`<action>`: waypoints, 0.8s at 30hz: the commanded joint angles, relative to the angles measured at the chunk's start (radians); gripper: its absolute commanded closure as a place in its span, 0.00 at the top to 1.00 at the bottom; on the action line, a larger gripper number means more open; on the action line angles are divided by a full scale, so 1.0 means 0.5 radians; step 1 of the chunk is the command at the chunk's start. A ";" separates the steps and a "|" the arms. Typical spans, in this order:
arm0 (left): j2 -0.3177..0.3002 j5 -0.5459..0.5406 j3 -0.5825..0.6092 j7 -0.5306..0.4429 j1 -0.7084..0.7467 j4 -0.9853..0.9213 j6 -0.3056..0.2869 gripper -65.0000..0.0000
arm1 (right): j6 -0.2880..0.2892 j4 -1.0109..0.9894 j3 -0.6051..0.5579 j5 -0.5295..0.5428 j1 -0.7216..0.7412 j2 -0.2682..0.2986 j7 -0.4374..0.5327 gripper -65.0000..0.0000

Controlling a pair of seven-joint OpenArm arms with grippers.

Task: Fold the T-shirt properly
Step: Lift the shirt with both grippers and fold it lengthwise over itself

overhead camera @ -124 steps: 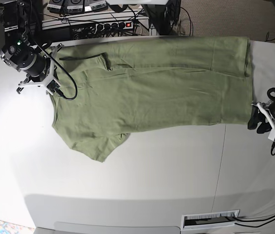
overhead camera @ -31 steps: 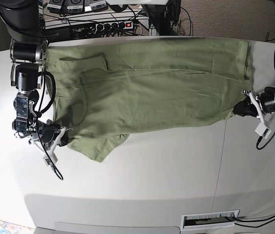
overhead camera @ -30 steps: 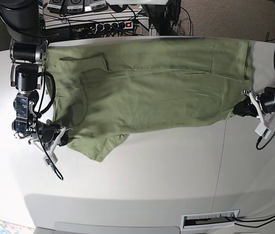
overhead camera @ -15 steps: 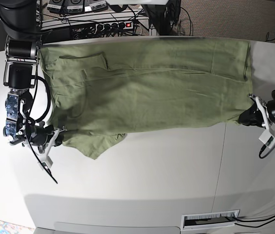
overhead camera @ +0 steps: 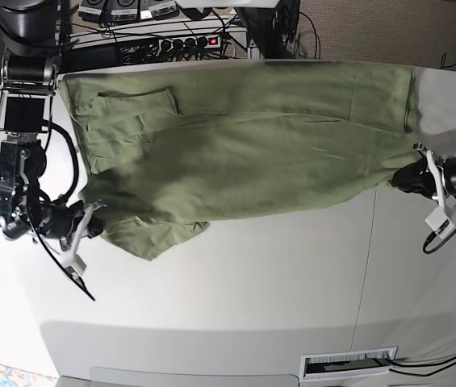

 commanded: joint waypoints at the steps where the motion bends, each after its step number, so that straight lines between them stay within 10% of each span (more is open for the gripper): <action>1: -0.076 -0.106 -0.018 -0.015 -0.017 0.027 -0.009 0.00 | -0.002 0.053 0.014 0.066 0.034 0.065 0.021 0.00; 10: -0.150 -0.379 -0.021 0.281 0.068 0.034 -0.009 0.00 | -0.001 0.205 0.014 0.321 -0.132 0.277 -0.018 0.00; 24: -0.275 -0.414 -0.021 0.340 0.318 0.034 -0.009 0.00 | 0.006 0.236 0.014 0.447 -0.208 0.289 -0.057 0.00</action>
